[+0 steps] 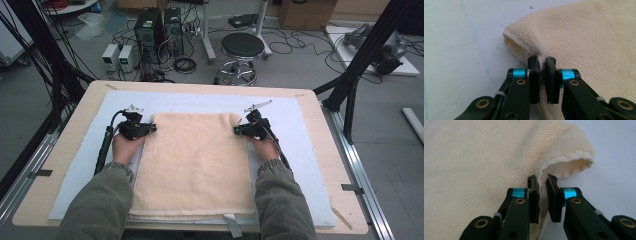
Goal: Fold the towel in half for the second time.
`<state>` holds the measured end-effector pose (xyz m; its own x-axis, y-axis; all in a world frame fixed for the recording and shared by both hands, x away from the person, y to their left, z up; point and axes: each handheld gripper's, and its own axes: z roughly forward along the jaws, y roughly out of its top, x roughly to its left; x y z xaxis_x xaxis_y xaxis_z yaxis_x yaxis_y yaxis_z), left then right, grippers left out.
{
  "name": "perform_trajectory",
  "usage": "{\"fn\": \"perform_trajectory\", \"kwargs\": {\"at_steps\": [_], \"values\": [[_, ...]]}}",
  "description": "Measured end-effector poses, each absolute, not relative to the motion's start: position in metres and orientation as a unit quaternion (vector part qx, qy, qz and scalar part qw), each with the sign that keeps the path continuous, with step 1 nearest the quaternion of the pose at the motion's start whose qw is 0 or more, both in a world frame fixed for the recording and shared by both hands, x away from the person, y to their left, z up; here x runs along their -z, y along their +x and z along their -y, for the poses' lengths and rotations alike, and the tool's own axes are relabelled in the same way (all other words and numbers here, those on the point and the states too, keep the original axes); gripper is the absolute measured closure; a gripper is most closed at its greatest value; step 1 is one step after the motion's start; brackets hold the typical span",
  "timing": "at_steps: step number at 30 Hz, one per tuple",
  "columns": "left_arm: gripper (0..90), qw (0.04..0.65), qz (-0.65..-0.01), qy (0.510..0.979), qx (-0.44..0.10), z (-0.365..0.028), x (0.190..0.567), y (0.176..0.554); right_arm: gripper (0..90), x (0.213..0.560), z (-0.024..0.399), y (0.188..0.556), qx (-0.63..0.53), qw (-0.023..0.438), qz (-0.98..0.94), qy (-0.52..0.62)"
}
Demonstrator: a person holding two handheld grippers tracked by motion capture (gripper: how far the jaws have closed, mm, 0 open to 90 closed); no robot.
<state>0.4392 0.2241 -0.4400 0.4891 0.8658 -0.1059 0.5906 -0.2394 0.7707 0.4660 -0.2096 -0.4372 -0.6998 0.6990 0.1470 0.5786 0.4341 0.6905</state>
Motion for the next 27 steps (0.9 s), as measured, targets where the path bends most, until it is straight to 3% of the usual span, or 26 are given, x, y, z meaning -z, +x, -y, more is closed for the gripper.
{"fn": "perform_trajectory", "kwargs": {"at_steps": [15,27], "values": [[84.4,0.427,-0.439,0.765,-0.200,-0.233,0.409,0.421,82.9,0.404,0.212,0.448,-0.402,0.102,-0.847,0.332],[84.4,0.449,-0.361,0.787,-0.222,-0.248,0.382,0.355,82.9,0.368,0.221,0.387,-0.431,0.085,-0.857,0.270]]}}
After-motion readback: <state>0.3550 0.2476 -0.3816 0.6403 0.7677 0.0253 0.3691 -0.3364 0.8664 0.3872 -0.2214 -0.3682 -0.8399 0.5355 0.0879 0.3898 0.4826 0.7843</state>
